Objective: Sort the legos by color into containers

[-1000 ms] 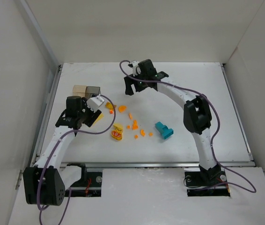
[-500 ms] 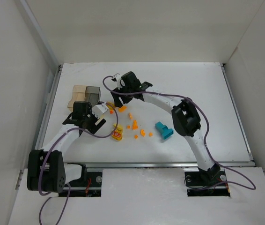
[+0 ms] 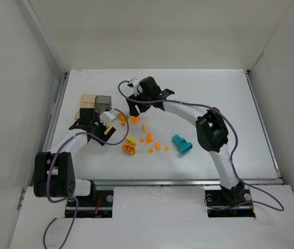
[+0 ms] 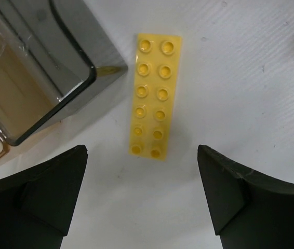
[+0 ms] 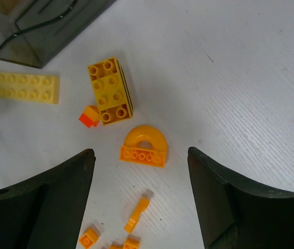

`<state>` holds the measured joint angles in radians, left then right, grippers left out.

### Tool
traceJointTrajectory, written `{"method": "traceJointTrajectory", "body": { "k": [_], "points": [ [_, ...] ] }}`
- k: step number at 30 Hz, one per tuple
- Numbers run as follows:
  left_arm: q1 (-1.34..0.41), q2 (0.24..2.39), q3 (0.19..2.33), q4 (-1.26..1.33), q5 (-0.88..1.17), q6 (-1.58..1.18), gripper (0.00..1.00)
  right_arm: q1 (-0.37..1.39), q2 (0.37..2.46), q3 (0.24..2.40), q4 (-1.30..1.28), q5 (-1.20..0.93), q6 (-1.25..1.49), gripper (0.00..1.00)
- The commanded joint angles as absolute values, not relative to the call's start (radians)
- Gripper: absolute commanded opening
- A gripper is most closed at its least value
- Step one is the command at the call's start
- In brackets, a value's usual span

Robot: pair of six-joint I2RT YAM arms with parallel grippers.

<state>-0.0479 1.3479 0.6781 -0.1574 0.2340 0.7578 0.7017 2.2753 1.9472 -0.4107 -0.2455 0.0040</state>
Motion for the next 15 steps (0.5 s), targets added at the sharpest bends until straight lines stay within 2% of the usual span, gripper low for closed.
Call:
{"method": "traceJointTrajectory", "body": {
  "k": [1,5,9,10,15],
  "points": [
    [-0.028,1.351,0.719,-0.205,0.273,0.686,0.85,0.709,2.192,1.944,-0.353,-0.290,0.000,0.77],
    [-0.018,1.383,0.729,-0.215,0.299,0.676,0.85,0.709,2.192,1.933,-0.353,-0.313,-0.020,0.77],
    [-0.018,1.462,0.797,-0.287,0.337,0.699,0.79,0.709,2.192,1.933,-0.373,-0.302,-0.041,0.79],
    [-0.018,1.477,0.810,-0.299,0.348,0.699,0.74,0.709,2.192,1.933,-0.373,-0.302,-0.052,0.79],
    [-0.018,1.528,0.831,-0.310,0.368,0.721,0.71,0.709,2.183,1.924,-0.383,-0.281,-0.072,0.79]
  ]
}}
